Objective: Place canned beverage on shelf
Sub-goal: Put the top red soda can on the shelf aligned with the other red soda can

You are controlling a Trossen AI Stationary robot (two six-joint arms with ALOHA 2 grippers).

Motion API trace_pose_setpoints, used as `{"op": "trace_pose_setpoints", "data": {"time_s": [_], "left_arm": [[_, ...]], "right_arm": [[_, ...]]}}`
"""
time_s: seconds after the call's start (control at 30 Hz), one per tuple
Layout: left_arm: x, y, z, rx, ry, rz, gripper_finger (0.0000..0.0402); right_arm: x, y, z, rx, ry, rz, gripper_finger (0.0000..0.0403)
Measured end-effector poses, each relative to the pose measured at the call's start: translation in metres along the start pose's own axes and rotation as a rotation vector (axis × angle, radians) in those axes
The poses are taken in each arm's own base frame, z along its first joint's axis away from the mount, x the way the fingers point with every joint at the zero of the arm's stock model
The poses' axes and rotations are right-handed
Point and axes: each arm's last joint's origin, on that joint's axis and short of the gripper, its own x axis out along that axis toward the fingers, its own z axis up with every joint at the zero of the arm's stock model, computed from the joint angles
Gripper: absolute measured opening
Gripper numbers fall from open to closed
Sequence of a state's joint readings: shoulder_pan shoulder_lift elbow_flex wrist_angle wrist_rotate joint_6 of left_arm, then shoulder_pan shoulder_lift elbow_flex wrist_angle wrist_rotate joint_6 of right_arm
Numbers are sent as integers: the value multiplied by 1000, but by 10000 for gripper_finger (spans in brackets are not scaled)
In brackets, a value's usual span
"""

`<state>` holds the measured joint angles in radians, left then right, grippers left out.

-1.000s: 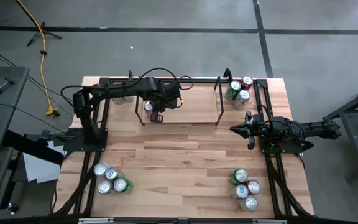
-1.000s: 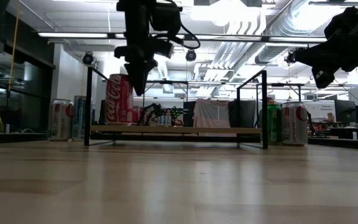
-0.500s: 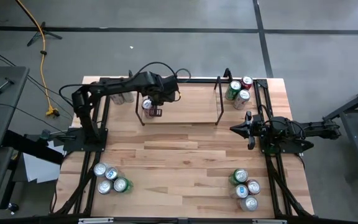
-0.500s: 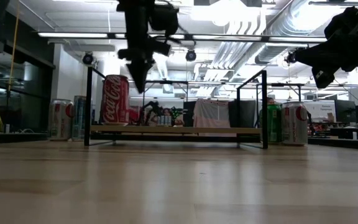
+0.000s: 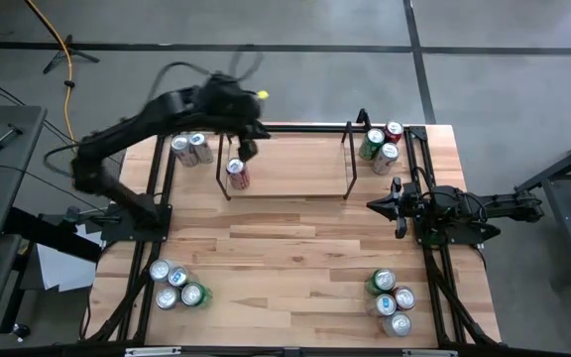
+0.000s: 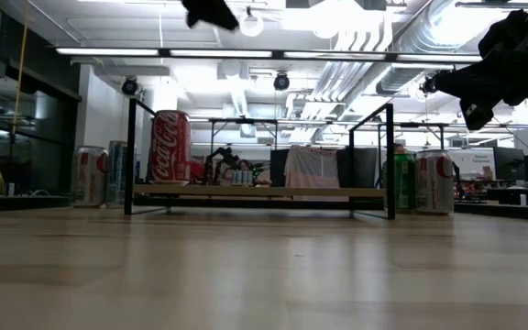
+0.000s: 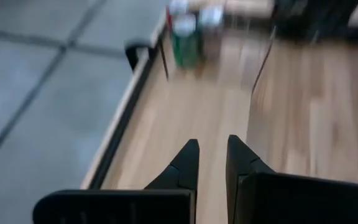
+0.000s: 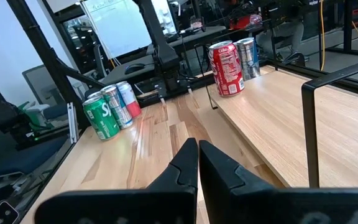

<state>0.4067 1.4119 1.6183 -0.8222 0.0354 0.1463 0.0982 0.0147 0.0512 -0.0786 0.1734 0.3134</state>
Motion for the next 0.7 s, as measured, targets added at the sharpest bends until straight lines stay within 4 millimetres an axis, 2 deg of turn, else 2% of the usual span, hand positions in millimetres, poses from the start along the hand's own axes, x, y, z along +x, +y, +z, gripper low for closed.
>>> {"op": "trace_pose_setpoints", "data": {"time_s": [0.17, 0.27, 0.37, 0.43, 0.6, 0.7], "left_arm": [[-43, -13, -26, -59, -222, -13, 0], [-60, -19, -41, -89, -318, -21, 0], [-74, -21, -54, -147, -378, -14, 0], [-82, -21, -59, -182, -403, -16, 0], [-99, -22, -64, -205, -461, -16, 0], [-104, -22, -64, -204, -484, -16, 0]], "right_arm": [[0, 0, 0, 0, 0, 0, 0], [0, 0, 0, -10, -1, 0, 0], [0, 0, 7, -17, -87, -37, 0], [-2, 2, 18, 87, -213, -58, 0], [-18, 3, 54, 492, -678, -95, 0], [-25, 3, 65, 562, -826, -95, 0]]}}
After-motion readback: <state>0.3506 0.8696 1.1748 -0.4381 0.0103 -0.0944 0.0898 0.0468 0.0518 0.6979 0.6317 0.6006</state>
